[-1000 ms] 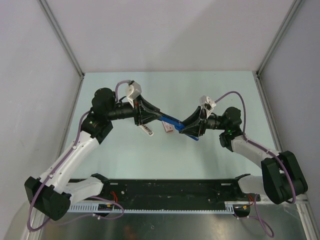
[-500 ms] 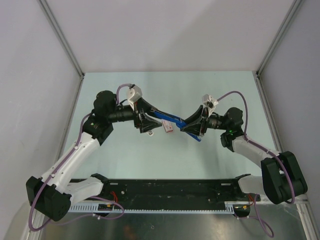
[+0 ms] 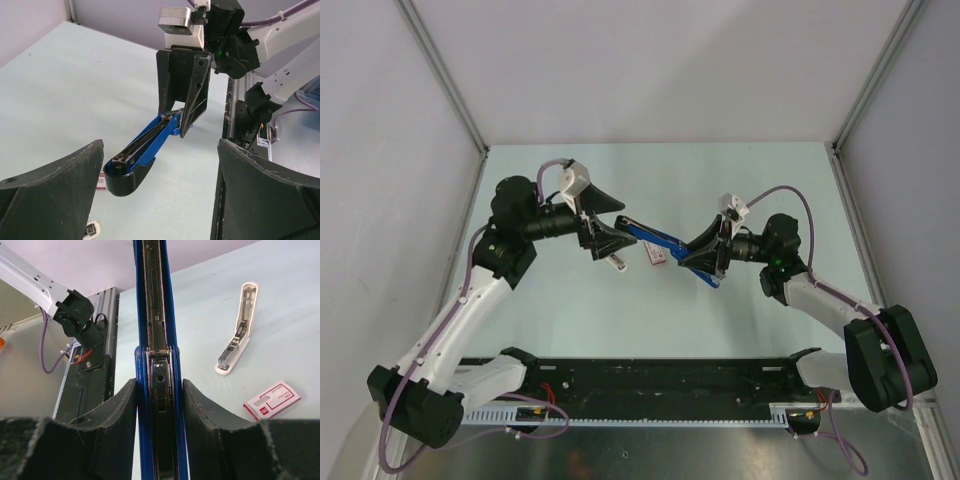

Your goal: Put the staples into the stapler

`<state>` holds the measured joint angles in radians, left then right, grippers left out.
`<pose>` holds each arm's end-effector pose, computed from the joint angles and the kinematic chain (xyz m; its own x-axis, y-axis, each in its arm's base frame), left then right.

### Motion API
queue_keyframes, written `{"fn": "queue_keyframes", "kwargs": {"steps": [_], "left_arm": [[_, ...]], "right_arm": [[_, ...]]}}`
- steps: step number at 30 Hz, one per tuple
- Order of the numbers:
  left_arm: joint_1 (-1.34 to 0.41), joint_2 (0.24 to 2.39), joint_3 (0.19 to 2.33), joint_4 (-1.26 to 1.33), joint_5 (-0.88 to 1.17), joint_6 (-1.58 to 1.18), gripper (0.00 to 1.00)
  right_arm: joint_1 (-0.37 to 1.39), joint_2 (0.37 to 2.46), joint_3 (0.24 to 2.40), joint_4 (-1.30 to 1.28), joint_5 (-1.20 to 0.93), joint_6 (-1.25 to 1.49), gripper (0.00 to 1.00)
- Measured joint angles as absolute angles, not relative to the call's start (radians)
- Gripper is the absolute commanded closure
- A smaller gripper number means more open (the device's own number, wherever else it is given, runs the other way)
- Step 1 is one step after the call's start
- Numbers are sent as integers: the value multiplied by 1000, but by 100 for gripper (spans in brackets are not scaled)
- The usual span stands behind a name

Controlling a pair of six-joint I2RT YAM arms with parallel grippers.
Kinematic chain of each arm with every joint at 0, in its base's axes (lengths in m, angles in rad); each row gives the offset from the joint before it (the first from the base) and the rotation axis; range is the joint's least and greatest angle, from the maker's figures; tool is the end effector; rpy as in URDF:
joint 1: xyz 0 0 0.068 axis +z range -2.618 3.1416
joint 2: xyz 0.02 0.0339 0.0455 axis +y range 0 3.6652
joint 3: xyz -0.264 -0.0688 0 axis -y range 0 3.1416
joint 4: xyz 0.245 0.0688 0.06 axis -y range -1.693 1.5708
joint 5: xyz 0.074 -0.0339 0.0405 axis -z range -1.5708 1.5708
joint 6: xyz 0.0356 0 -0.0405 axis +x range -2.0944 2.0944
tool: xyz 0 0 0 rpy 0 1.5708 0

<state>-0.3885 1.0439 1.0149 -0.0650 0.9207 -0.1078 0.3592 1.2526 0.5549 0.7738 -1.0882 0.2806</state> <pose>0.2012 -0.1130 0.3856 -0.1899 0.0074 -0.9818 0.9478 0.2623 -0.1814 0.2267 0.1188 0.2597 -0.2058 0.0600 -0.9768 -0.9710 0.1117 0.2114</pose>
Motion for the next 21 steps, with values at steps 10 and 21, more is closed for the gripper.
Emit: {"fn": "queue_keyframes", "kwargs": {"steps": [10,21], "left_arm": [[-200,972,1014,-93,874,-104,1],[218,842,908,-116,868,-94,0]], "right_arm": [[369,1211,555,667,-1065,173,100],[416,1199,565,274,-918,-252,100]]}}
